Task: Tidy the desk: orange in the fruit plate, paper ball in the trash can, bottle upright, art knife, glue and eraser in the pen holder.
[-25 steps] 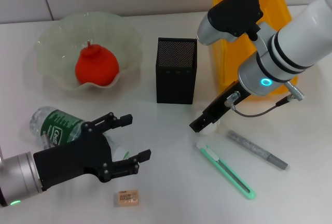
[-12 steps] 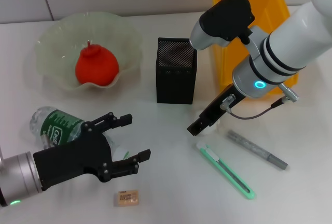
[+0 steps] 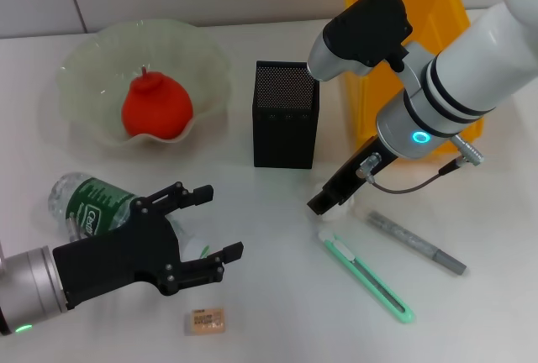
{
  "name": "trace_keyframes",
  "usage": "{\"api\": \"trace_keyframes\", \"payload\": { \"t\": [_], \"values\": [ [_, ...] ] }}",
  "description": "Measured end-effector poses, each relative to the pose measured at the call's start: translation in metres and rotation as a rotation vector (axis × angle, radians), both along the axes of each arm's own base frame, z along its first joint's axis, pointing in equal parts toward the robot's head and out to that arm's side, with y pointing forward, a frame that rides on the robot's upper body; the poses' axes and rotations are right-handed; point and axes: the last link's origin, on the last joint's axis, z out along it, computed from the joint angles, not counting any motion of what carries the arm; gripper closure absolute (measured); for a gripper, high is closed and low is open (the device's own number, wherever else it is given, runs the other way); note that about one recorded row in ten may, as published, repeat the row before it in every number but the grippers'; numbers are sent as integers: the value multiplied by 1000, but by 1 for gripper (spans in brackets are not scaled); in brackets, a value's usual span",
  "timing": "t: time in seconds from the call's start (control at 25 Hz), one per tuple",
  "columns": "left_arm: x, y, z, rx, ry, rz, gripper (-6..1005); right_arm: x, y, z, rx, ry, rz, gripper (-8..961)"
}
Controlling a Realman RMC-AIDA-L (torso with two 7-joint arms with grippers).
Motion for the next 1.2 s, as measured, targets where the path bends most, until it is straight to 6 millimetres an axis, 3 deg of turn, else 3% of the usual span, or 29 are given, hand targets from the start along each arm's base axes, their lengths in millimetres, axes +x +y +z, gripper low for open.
{"api": "trace_keyframes", "payload": {
  "t": [0.16,0.52,1.2],
  "values": [
    [0,0,0,0,0,0,154,0,0,0,0,0,0,398],
    [0,0,0,-1,0,2,155,0,0,-1,-2,-6,1,419],
    [0,0,0,-2,-1,3,155,-8,0,3,-18,-4,15,650]
  ]
}}
